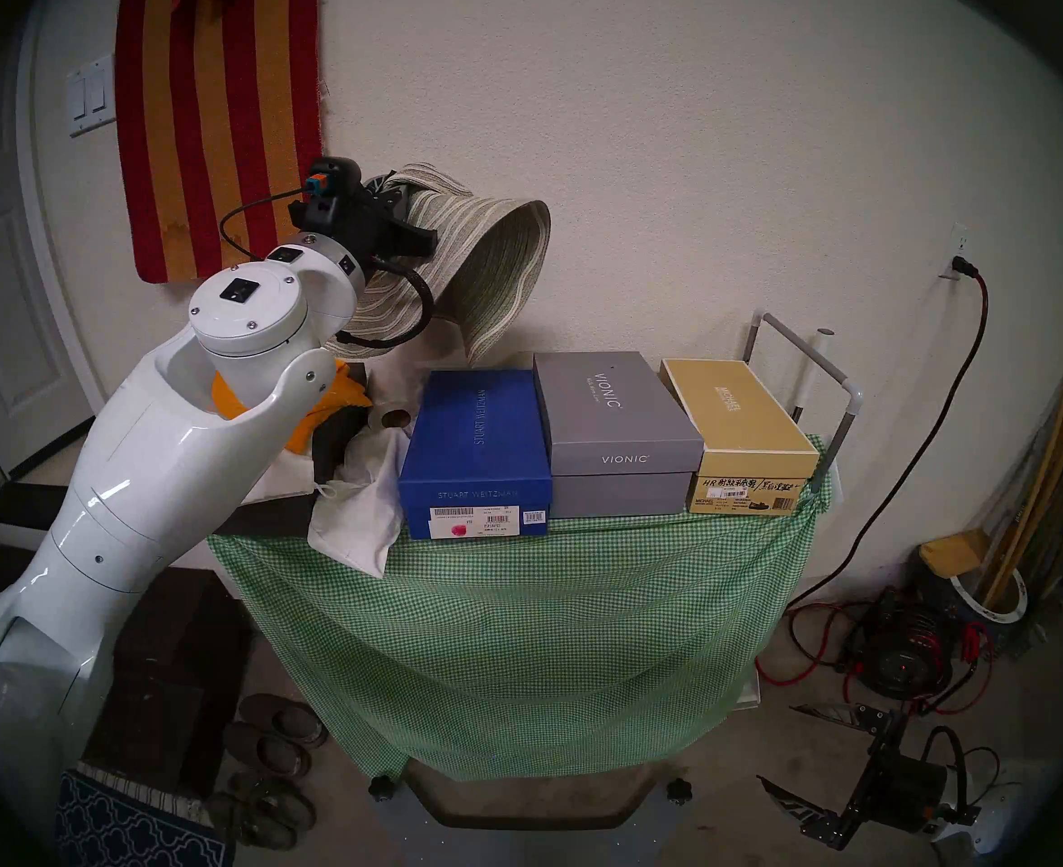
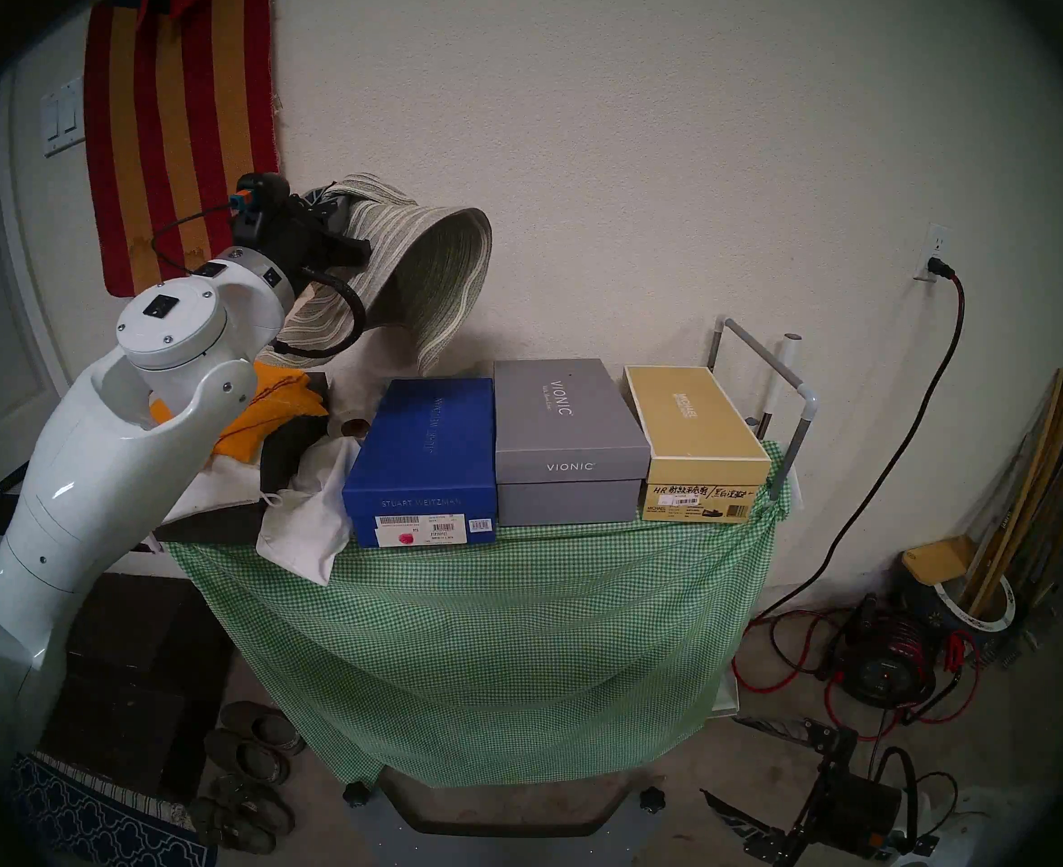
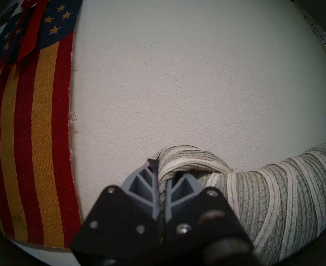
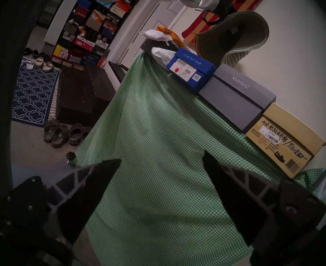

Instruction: Lift the object off the cloth, cover the shoe rack with the cloth, put the object back

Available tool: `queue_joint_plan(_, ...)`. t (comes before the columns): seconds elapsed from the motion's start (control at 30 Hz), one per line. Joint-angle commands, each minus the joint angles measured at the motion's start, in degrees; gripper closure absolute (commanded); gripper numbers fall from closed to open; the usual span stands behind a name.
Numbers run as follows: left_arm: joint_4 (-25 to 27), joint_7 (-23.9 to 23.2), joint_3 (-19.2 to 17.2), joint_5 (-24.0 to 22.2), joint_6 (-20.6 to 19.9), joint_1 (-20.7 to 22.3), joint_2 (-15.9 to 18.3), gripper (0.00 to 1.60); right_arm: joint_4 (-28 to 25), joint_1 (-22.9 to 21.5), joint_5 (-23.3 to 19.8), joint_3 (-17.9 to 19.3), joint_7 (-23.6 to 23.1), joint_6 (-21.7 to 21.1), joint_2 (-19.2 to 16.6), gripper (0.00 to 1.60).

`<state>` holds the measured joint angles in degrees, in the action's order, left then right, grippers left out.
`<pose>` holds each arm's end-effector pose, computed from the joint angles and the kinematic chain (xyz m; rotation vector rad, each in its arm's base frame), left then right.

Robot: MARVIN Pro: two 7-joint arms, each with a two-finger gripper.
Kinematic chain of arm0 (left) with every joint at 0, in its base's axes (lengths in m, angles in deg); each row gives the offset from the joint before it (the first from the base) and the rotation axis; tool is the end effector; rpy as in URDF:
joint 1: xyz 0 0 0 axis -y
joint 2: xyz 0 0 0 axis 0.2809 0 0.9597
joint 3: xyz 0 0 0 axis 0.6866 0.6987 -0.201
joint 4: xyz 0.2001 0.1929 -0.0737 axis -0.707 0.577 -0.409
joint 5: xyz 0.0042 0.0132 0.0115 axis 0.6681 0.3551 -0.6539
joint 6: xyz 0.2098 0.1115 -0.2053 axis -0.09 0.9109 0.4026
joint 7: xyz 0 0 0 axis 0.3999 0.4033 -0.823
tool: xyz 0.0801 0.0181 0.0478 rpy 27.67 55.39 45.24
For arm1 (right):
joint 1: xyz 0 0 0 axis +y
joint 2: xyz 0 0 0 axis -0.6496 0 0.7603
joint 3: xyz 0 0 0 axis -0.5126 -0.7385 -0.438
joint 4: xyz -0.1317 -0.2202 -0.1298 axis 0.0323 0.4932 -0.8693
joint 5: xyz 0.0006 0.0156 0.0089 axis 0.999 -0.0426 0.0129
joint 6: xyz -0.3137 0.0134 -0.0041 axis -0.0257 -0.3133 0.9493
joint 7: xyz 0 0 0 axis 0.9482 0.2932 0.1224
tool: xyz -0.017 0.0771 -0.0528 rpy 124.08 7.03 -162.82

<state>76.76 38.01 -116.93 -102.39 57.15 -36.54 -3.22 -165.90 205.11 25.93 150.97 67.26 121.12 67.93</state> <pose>0.4610 0.0022 0.0121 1.7343 -0.3719 2.5835 0.1185 -0.1627 -0.3287 -1.6442 -1.6234 -1.9142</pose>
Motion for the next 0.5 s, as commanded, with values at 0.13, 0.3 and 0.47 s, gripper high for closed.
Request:
queue_joint_plan(0.13, -1.5, 0.3, 1.0, 0.3, 2.3, -0.2, -1.5, 1.6, 0.5, 0.4, -1.9, 1.7, -2.3, 3.3, 4.0, 0.0)
queue_joint_plan(0.3, -1.9, 0.1, 1.1, 0.3, 3.0, -1.2, -0.5, 1.6, 0.6, 0.4, -2.6, 2.3, -3.6, 3.3, 4.5, 0.0)
queue_joint_plan(0.47, -1.8, -0.4, 1.4, 0.3, 3.3, -3.4, 0.7, 1.6, -0.1, 0.4, -2.7, 2.2, -3.9, 3.3, 4.3, 0.0)
